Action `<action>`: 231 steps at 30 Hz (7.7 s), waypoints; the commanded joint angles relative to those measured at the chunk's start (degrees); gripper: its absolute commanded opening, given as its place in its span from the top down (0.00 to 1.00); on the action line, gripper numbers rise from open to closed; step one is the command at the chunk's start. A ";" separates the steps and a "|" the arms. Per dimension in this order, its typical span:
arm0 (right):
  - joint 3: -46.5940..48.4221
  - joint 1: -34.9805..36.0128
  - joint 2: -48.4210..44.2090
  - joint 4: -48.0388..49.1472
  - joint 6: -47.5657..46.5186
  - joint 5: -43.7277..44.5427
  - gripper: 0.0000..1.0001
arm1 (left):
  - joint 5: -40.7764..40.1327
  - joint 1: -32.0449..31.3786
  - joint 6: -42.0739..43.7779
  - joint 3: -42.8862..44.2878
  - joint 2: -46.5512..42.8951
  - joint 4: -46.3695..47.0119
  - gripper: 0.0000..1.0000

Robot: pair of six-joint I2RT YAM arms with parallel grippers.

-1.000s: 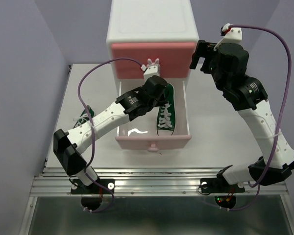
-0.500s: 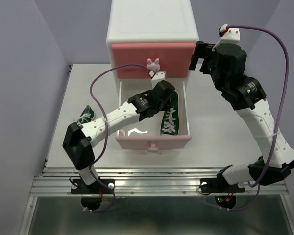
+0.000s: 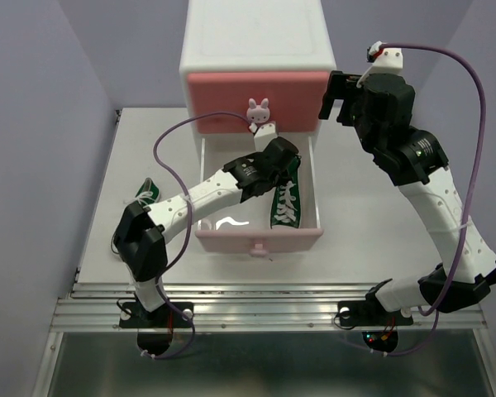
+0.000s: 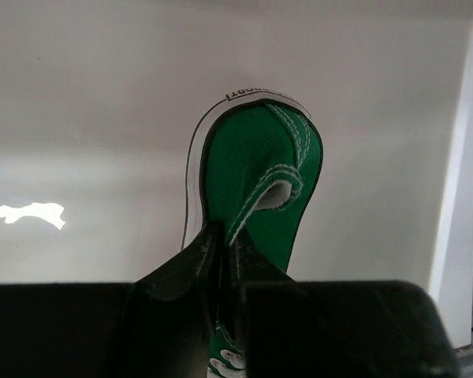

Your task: Place and organize the shoes in the shoe cabinet

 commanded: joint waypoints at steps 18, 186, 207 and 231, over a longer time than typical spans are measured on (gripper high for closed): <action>0.82 -0.19 -0.84 0.53 0.07 1.22 0.00 | 0.47 -0.38 0.29 9.98 -1.18 -6.95 0.27; -9.54 -0.19 -2.51 3.08 3.67 -2.65 0.00 | -2.44 2.08 -19.13 -13.04 -29.32 -5.11 1.00; -12.45 -0.19 -4.89 3.34 3.67 -2.21 0.00 | -4.63 1.73 -20.19 -12.61 -22.03 -6.78 1.00; -9.72 -0.19 -2.43 3.34 1.92 -1.77 0.00 | -2.96 8.84 -18.61 -14.81 -15.09 1.58 1.00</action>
